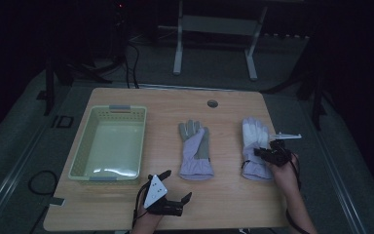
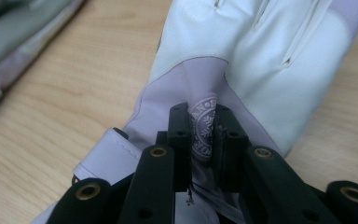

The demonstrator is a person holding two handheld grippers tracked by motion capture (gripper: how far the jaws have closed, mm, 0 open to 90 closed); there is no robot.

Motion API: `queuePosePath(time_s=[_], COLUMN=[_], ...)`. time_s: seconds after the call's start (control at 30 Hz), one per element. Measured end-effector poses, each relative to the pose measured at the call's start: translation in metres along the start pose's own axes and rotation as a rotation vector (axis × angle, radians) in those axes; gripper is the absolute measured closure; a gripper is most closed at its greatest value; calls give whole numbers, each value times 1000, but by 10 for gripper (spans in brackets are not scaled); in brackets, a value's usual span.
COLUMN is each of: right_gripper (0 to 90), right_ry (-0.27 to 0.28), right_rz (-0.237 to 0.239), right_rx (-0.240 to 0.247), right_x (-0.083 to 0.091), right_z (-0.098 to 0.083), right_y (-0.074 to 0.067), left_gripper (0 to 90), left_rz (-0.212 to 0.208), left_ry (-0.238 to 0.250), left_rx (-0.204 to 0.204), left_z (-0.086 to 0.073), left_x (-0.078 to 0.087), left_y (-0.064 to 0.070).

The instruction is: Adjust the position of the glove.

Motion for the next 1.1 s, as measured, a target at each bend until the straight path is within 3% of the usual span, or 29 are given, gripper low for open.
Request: queuePosePath(time_s=[0.1, 0.17, 0.47, 0.77, 0.9, 0.93, 1.1], right_gripper=[800, 801, 806, 805, 805, 805, 805], right_ry=[23, 37, 105, 144, 143, 143, 122], right_rz=[7, -12, 25, 52, 58, 58, 84], right_rx=[-34, -31, 2, 54, 82, 82, 117], right_x=[11, 19, 53, 75, 76, 76, 71], right_z=[8, 15, 53, 88, 97, 97, 103], right_y=[1, -1, -26, -79, -108, -108, -148], left_gripper=[1, 1, 1, 1, 1, 1, 1], left_rz=[1, 2, 4, 3, 2, 2, -7], left_ry=[1, 1, 1, 3, 6, 6, -8], left_rx=[2, 2, -2, -2, -1, -1, 13], left_z=[0, 0, 0, 0, 0, 0, 0], left_x=[0, 0, 0, 0, 0, 0, 0], left_y=[0, 0, 0, 0, 0, 0, 1])
Point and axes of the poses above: each handheld gripper's, and its own axes: x roughly backward along the jaws, z roughly out of its top, y roughly to its right, the point moved 2 cm from there along -x, roughly forward along the jaws, and after that the axes turned 9 degrees about -z, right-handed, at the moved point
